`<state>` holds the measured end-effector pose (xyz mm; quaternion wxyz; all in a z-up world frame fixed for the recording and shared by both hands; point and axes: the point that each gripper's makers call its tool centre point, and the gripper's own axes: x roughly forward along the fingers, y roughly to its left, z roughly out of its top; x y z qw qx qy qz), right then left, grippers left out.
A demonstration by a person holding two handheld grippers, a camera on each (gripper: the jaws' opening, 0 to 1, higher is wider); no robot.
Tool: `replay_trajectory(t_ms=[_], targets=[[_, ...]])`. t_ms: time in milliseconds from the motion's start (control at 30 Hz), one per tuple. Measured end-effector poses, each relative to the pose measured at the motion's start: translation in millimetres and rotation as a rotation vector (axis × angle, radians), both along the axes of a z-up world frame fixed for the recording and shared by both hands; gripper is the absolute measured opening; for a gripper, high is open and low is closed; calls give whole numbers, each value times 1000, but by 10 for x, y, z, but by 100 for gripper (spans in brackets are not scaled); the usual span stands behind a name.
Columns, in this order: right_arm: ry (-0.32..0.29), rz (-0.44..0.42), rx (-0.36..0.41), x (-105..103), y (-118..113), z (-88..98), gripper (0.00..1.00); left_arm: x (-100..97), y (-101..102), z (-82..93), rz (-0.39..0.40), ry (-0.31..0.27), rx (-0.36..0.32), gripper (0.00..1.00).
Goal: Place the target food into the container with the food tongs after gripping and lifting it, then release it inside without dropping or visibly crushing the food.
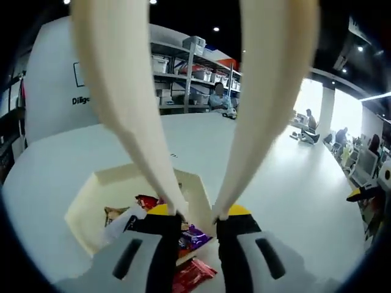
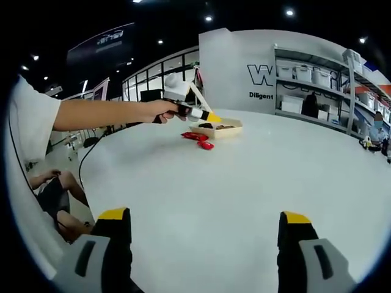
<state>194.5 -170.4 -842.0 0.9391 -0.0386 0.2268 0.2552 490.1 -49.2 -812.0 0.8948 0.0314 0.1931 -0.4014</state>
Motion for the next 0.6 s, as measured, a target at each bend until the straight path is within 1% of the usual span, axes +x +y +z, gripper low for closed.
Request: replay_trajectory(t_ms=[100,133,233,267,333,367,400,433,467,500,533,567,600], targets=[[1,0,3,3,-3,-2,99,-73,-22,-11,-22,-4,13,22],[-1,4,4,8,6,5,99,-192,-62,-8,-69,-33,36,23],[-4,11,6,13,30,19,99,-343,-102,-23,-112,-36,39,23],[-5,15,6,14,44,25,99,-396,-107,-70,-125,-21,52,24],[-6,23,2,12,72,32,99,-463,-114,-109,-137,-14,65,24],[-8,24,2,12,76,35,99,-482,-117,-117,-143,-17,63,24],[-9,26,3,11,86,40,99,-546,-135,-148,-162,-3,63,25],[-9,27,4,10,92,42,99,-574,-141,-164,-166,-1,64,25],[-9,28,5,10,95,43,99,-587,-144,-173,-167,-3,65,26],[-10,30,4,7,104,45,99,-648,-152,-247,-196,-4,93,27],[-10,31,3,4,108,46,99,-647,-151,-272,-202,-13,100,28],[-11,32,1,-2,112,49,99,-658,-151,-300,-222,-34,112,28],[-12,32,2,-6,113,53,99,-696,-161,-318,-238,-28,107,29]])
